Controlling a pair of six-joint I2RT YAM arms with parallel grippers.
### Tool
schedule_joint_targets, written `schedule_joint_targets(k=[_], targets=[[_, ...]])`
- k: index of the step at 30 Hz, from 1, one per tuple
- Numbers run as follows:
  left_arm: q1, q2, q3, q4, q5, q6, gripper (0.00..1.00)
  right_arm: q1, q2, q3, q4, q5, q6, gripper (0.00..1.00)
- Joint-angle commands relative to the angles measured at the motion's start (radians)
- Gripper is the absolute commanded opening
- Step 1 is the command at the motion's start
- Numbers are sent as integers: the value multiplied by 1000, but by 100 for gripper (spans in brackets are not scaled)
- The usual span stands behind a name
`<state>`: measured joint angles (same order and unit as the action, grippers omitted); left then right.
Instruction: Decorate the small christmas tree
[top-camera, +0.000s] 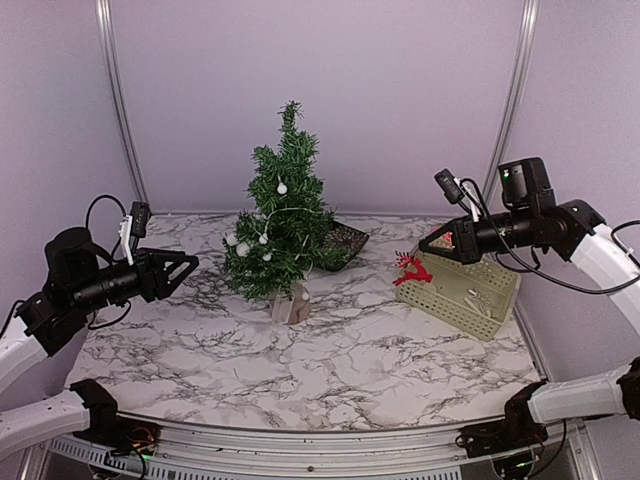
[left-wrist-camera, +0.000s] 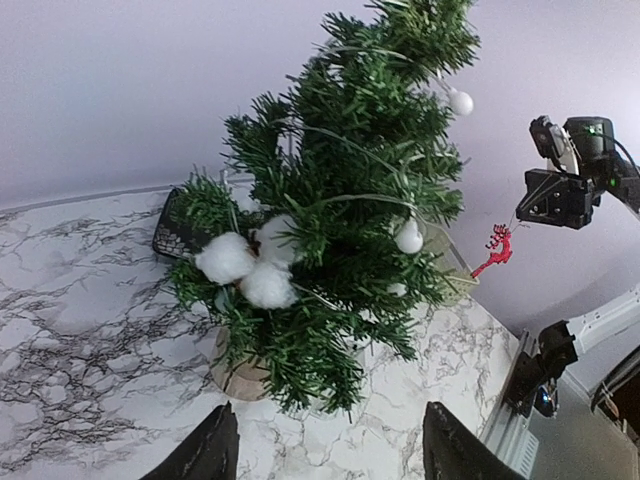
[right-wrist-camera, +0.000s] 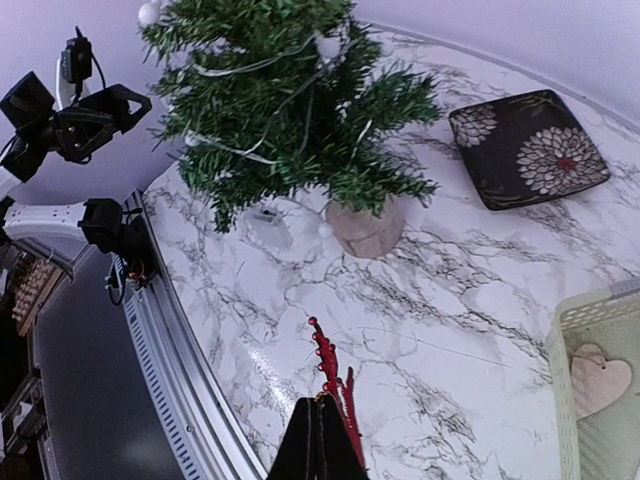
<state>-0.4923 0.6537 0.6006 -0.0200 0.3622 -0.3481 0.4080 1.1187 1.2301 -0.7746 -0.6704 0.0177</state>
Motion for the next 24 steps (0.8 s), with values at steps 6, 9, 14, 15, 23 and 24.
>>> schedule_joint_targets(k=[6, 9, 14, 15, 23, 24], targets=[[-147, 27, -15, -57, -101, 67, 61, 193, 19, -20, 92, -11, -37, 0], [-166, 60, -7, -47, -119, 99, 61, 248, 63, -7, 124, 6, -53, 0], [-172, 91, -8, 9, -136, 116, 59, 334, 170, 55, 130, 17, -125, 0], [-173, 100, -7, 25, -136, 121, 58, 352, 190, 67, 137, 19, -134, 0], [-181, 168, 2, 82, -129, 143, 55, 471, 369, 183, 176, 64, -196, 0], [-181, 171, 1, 91, -132, 143, 55, 477, 389, 199, 178, 66, -203, 0]])
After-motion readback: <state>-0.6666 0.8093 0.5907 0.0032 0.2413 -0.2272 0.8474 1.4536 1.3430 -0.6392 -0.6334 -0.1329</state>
